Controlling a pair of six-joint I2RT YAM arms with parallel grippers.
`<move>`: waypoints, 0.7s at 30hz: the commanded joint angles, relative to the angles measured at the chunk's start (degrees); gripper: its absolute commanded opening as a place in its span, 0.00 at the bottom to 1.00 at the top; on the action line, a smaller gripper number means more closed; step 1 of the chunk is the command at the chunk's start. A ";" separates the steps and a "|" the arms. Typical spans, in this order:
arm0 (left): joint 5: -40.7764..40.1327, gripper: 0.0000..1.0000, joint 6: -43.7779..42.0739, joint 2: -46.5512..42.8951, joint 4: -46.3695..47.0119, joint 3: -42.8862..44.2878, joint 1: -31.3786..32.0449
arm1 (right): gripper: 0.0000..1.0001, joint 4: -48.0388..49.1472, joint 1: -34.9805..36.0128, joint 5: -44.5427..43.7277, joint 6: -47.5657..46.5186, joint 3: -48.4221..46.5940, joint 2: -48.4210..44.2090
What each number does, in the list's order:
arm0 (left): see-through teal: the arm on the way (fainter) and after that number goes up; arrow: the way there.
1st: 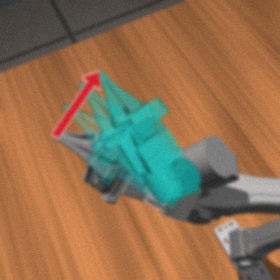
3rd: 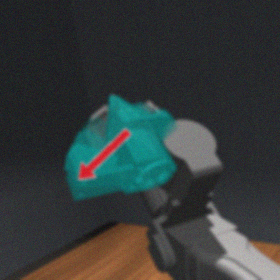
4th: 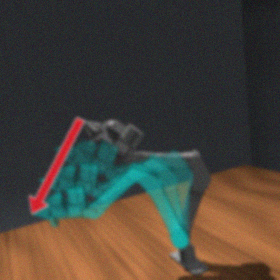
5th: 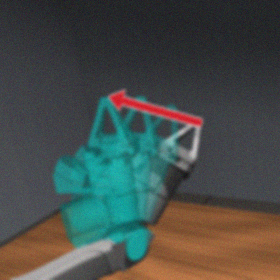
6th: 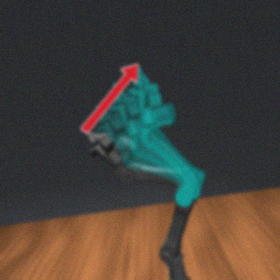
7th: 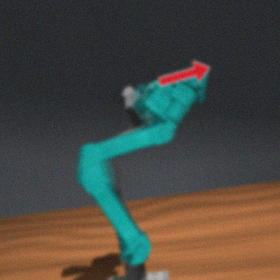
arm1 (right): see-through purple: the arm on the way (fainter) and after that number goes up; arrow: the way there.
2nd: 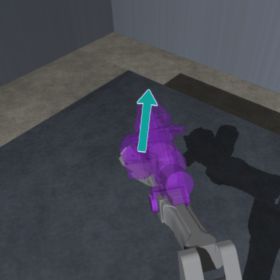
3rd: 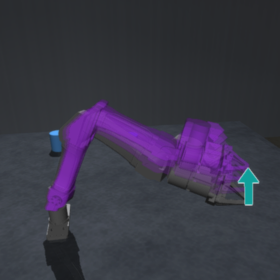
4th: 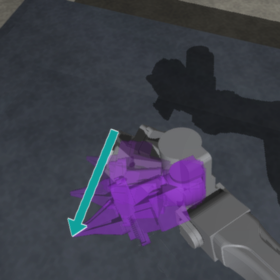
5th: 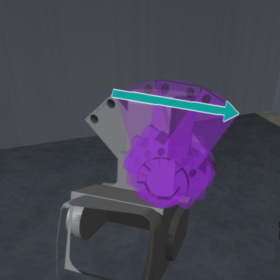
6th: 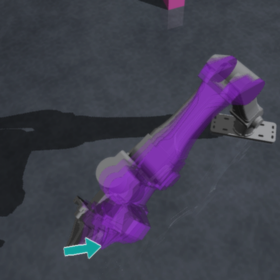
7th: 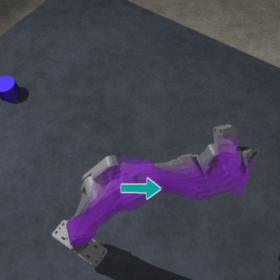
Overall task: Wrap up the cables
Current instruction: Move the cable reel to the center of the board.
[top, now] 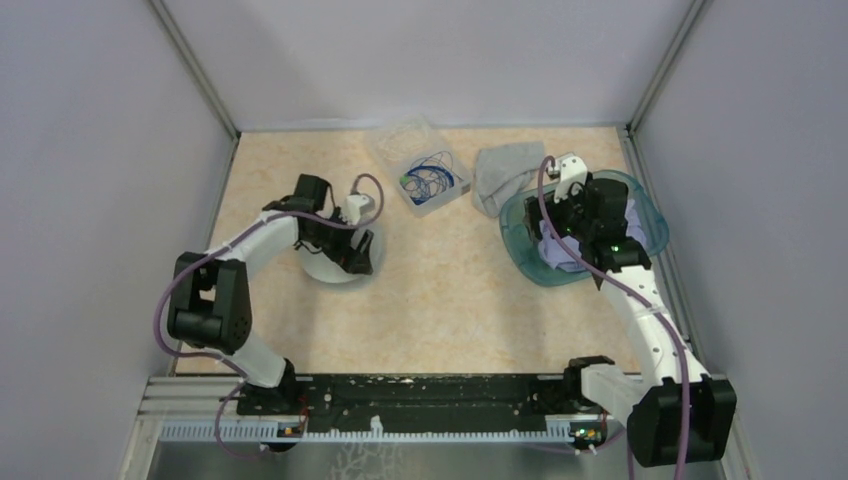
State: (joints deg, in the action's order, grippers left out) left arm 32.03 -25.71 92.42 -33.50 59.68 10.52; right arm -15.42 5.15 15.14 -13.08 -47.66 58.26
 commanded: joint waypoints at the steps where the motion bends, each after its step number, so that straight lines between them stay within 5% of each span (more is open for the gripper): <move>1: 1.62 1.00 -7.34 -2.02 -5.80 -2.44 8.22 | 0.99 2.83 0.43 2.09 -1.16 -2.47 1.41; 13: 6.32 1.00 -10.51 -5.09 -6.30 -4.65 25.53 | 0.98 5.60 2.14 7.18 -2.13 -5.96 6.53; 21: 3.28 1.00 -7.51 -7.65 2.56 -4.72 26.93 | 0.94 13.66 9.86 9.17 -0.48 -11.74 18.48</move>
State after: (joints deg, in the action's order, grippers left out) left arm 35.55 -34.00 87.29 -36.84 55.00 37.60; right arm -9.37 11.81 21.54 -14.50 -53.60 72.01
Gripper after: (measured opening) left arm 0.998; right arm 0.957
